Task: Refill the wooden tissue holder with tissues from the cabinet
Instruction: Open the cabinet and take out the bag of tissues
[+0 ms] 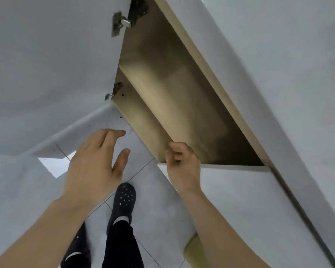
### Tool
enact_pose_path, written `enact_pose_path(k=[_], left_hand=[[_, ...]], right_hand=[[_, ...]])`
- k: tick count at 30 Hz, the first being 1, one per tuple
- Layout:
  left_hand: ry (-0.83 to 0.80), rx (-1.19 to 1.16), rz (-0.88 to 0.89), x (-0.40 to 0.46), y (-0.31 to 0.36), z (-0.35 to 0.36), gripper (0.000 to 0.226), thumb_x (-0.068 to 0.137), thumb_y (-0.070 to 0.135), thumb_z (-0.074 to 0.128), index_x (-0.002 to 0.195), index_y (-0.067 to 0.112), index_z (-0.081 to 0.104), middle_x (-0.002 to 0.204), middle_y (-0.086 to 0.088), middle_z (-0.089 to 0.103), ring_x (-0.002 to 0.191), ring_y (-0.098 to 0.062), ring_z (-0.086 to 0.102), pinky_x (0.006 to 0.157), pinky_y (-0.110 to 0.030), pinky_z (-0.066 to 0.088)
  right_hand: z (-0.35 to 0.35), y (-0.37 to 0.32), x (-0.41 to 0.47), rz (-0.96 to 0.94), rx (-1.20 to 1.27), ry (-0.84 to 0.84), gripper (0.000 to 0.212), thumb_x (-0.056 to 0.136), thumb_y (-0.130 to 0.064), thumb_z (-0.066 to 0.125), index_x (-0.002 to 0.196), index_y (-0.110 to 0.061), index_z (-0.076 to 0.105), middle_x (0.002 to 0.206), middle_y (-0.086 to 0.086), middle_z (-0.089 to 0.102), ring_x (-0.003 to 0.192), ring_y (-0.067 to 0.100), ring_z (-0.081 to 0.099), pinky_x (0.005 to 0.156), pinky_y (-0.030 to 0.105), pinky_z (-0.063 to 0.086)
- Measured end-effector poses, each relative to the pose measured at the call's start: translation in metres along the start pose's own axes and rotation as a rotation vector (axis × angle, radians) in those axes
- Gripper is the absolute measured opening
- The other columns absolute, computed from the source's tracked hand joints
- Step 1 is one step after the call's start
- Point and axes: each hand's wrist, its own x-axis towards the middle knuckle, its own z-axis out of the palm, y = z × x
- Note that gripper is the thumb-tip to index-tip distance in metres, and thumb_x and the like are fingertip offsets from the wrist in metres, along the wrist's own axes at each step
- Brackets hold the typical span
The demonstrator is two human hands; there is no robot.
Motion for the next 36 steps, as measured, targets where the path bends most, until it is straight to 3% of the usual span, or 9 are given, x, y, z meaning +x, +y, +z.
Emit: enact_pose_path(k=[6,9,13,17,21,27,30,33,36], left_hand=[[0.021,-0.064,0.064,0.067,-0.006,0.071,0.041,0.095,0.035,0.054,0.131,0.016,0.06,0.123,-0.004,0.065,0.106,-0.031,0.065,0.083,-0.043,0.055],[0.057,-0.087,0.112,0.108,-0.005,0.098,0.039,0.096,0.035,0.055,0.131,0.017,0.059,0.121,-0.003,0.063,0.108,-0.028,0.062,0.083,-0.039,0.053],[0.135,-0.092,0.231,0.164,-0.001,0.121,0.039,0.096,0.033,0.056,0.131,0.017,0.059,0.121,-0.003,0.064,0.11,-0.027,0.062,0.086,-0.039,0.05],[0.158,-0.049,0.312,0.217,0.002,0.135,0.041,0.097,0.039,0.049,0.132,0.018,0.055,0.124,-0.004,0.061,0.113,-0.028,0.058,0.092,-0.041,0.049],[0.208,-0.008,0.38,0.258,0.01,0.144,0.046,0.097,0.043,0.047,0.136,0.019,0.053,0.125,-0.006,0.058,0.113,-0.029,0.056,0.091,-0.042,0.049],[0.175,0.034,0.404,0.293,0.016,0.154,0.055,0.097,0.047,0.045,0.146,0.024,0.041,0.142,-0.004,0.05,0.128,-0.03,0.046,0.1,-0.042,0.044],[0.173,0.029,0.397,0.295,0.014,0.156,0.059,0.096,0.049,0.045,0.15,0.025,0.037,0.145,-0.004,0.049,0.131,-0.029,0.044,0.103,-0.042,0.043],[0.144,0.022,0.387,0.294,0.015,0.154,0.061,0.096,0.05,0.046,0.151,0.027,0.034,0.146,-0.004,0.048,0.132,-0.028,0.043,0.105,-0.04,0.041],[0.106,-0.011,0.344,0.288,0.016,0.15,0.062,0.096,0.05,0.048,0.153,0.03,0.033,0.144,-0.006,0.049,0.13,-0.029,0.044,0.103,-0.04,0.042]], right_hand=[[0.014,0.018,0.082,0.027,0.015,0.167,0.01,0.094,-0.018,0.066,0.1,-0.022,0.073,0.088,-0.005,0.074,0.087,0.017,0.07,0.084,0.037,0.06],[0.019,0.017,0.123,0.006,0.017,0.223,0.012,0.093,-0.012,0.063,0.093,-0.025,0.065,0.08,-0.01,0.063,0.078,0.005,0.062,0.085,0.016,0.052],[0.026,0.01,0.188,0.118,0.099,0.39,0.014,0.094,-0.015,0.066,0.091,-0.029,0.066,0.084,-0.012,0.064,0.094,0.014,0.07,0.088,0.029,0.058],[0.024,0.0,0.247,0.096,0.174,0.55,0.02,0.094,-0.004,0.062,0.11,-0.009,0.073,0.106,0.007,0.073,0.097,0.017,0.067,0.068,0.007,0.047],[0.024,0.001,0.297,0.063,-0.014,0.548,0.034,0.093,-0.022,0.062,0.127,-0.017,0.066,0.137,0.014,0.061,0.13,0.033,0.055,0.104,0.036,0.045],[0.011,0.003,0.354,-0.046,-0.291,0.288,0.076,0.098,-0.028,0.058,0.163,-0.029,0.019,0.172,0.005,0.015,0.158,0.028,0.014,0.127,0.041,0.009],[0.01,0.007,0.367,-0.141,-0.315,0.223,0.066,0.1,-0.023,0.053,0.16,-0.032,0.029,0.165,0.008,0.034,0.151,0.032,0.032,0.127,0.045,0.024],[0.013,0.011,0.355,-0.311,-0.459,0.385,0.041,0.097,-0.019,0.056,0.138,-0.02,0.063,0.135,0.014,0.061,0.125,0.035,0.057,0.108,0.045,0.048],[0.02,0.012,0.328,-0.399,-0.462,0.43,0.024,0.096,-0.018,0.058,0.114,-0.024,0.071,0.117,0.008,0.066,0.11,0.03,0.061,0.093,0.041,0.055]])
